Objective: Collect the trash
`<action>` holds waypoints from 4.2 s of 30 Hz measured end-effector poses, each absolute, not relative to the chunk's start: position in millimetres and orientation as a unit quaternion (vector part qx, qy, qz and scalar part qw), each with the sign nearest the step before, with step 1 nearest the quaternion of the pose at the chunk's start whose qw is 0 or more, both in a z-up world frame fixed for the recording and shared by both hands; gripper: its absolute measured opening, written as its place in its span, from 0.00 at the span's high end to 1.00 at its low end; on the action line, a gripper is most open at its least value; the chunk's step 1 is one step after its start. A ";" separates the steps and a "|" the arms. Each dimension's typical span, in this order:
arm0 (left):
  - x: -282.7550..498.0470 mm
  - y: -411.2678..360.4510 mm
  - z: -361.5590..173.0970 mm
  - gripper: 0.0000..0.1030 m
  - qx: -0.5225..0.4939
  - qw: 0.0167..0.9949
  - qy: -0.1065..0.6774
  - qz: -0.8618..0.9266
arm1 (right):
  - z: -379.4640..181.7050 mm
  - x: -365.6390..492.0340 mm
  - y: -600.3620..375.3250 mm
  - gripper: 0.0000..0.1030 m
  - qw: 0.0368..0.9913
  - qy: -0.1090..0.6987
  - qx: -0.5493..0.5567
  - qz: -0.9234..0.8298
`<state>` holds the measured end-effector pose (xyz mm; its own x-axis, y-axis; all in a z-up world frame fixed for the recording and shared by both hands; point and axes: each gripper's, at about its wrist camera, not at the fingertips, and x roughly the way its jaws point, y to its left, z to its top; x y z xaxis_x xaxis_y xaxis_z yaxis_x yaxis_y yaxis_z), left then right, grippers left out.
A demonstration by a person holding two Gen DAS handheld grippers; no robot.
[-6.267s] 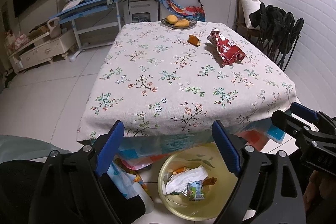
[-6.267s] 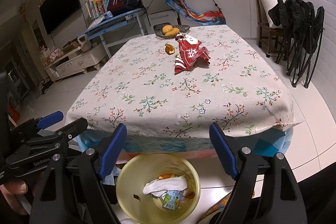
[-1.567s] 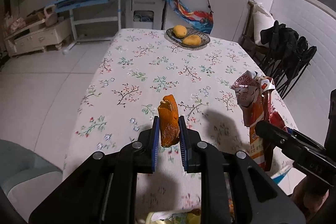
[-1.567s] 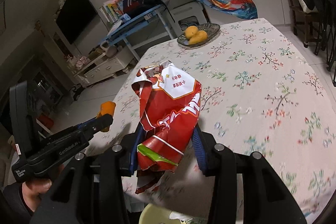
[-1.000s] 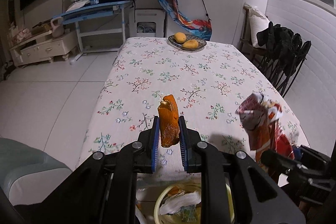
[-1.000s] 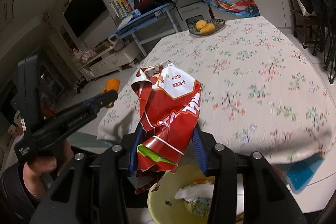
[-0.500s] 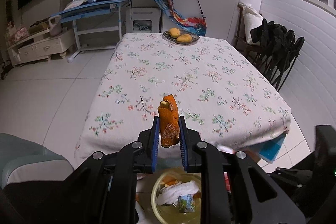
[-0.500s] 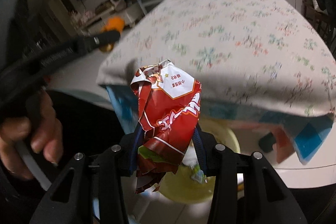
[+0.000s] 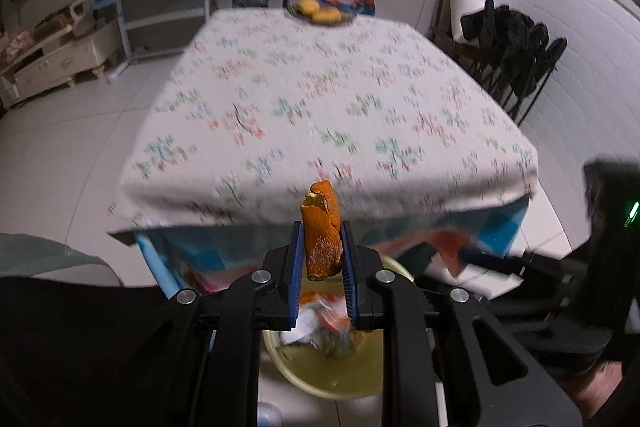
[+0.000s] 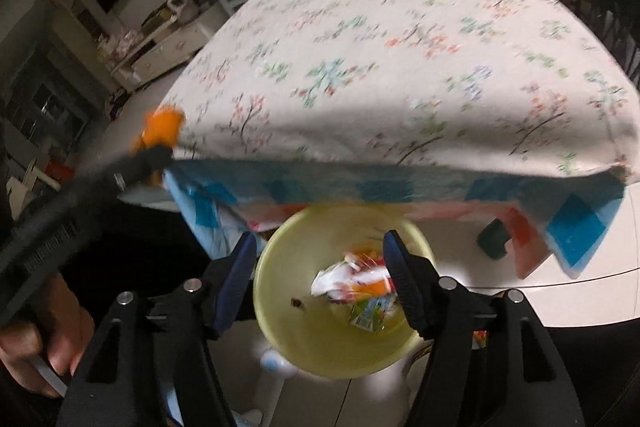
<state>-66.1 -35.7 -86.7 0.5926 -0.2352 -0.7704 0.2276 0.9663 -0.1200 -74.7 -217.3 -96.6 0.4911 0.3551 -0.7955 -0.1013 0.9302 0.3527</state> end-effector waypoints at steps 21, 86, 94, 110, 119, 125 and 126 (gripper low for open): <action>-80.8 -63.5 -115.0 0.38 0.047 0.871 0.473 -0.127 | -59.5 -85.4 -249.9 0.17 0.915 0.371 0.152 0.046; -94.8 -14.8 -6.7 0.07 0.006 0.972 0.234 -0.005 | -7.2 -107.0 -220.8 0.07 0.972 0.231 0.033 -0.015; -95.2 -13.2 -6.8 0.07 0.008 0.972 0.233 -0.005 | -9.6 -106.8 -221.6 0.07 0.972 0.233 0.032 -0.015; -92.7 -15.0 -13.5 0.07 0.004 0.969 0.246 -0.015 | -14.5 -109.2 -222.5 0.07 0.971 0.237 0.030 -0.015; -84.0 -11.8 -29.0 0.07 -0.005 0.960 0.278 -0.023 | -15.9 -110.1 -222.5 0.07 0.970 0.239 0.030 -0.014; -72.1 -14.7 -40.8 0.07 -0.001 0.946 0.324 -0.024 | -15.9 -110.1 -222.4 0.07 0.970 0.239 0.030 -0.014; -72.8 -14.6 -40.6 0.07 -0.001 0.946 0.322 -0.023 | -15.9 -110.0 -222.5 0.07 0.970 0.240 0.030 -0.014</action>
<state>-72.8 -14.6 -40.6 0.7912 -0.0447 -0.6100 0.0434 0.9989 -0.0170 -110.0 -222.5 -15.9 0.8847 -0.0129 -0.4659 0.0417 0.9978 0.0515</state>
